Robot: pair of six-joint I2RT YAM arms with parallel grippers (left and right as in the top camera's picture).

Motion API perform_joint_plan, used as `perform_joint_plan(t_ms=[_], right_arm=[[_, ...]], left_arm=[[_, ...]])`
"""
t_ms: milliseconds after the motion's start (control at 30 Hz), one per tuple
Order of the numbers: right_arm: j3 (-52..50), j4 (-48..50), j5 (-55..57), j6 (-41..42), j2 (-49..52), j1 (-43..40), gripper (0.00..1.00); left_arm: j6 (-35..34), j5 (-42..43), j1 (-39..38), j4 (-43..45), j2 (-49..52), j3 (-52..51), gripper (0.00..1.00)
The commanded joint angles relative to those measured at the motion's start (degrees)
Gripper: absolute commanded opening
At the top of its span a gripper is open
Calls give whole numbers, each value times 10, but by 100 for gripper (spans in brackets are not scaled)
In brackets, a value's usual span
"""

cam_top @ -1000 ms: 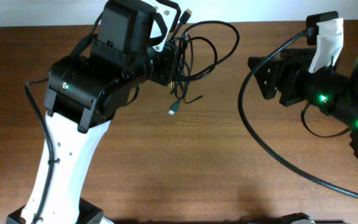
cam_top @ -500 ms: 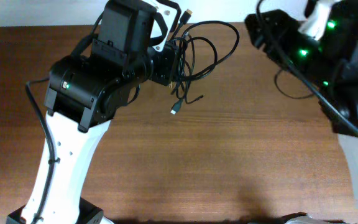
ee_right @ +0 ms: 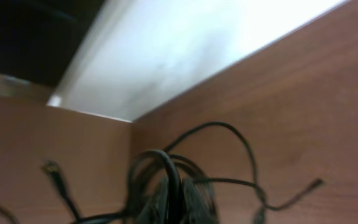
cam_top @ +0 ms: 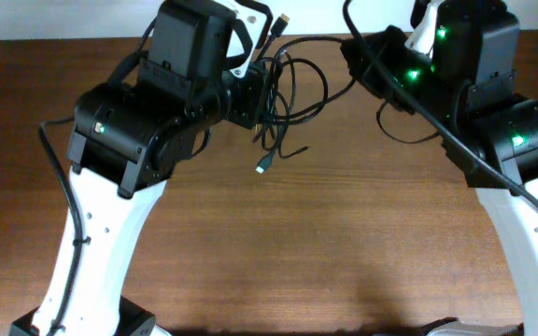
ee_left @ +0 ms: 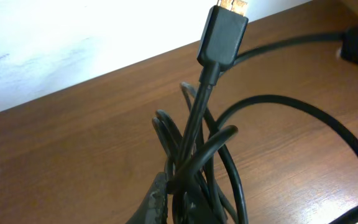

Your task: Untangle cables

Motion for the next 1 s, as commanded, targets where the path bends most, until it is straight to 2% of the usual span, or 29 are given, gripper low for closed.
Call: perform_joint_plan(t_ms=[0,100,167,367,433,500,533,667,800,967], right_arm=[[5,-49,89,-4,-13,-12,4],[5,-81,96,-46,-37,-75,4],[5,-106,83,-93,-62,-165,4],[5,-166,52,-148,-72,-406,4],[5,-177,13,-164,-66,-481,4],[5,-183,-83,-174,-63,-527,4],[5,-183,-120,-179,-64,-532,4],[5,-186,-118,-185,-71,-487,4],[5,-200,-96,-187,-74,-388,4],[5,-198,-87,-184,-74,-239,4]], left_arm=[[-10,-61,1,-5,-5,3,0],[-40,-139,18,-28,-29,5,0],[-42,-156,51,-37,-64,5,0],[-70,-201,174,-63,-137,5,0],[-69,-191,218,-69,-153,5,0],[-69,-164,235,-66,-159,5,0],[-69,-152,235,-63,-159,5,0],[-68,-97,235,-62,-145,5,0],[-68,-36,228,-63,-116,5,0],[-68,-31,174,-40,-79,5,0]])
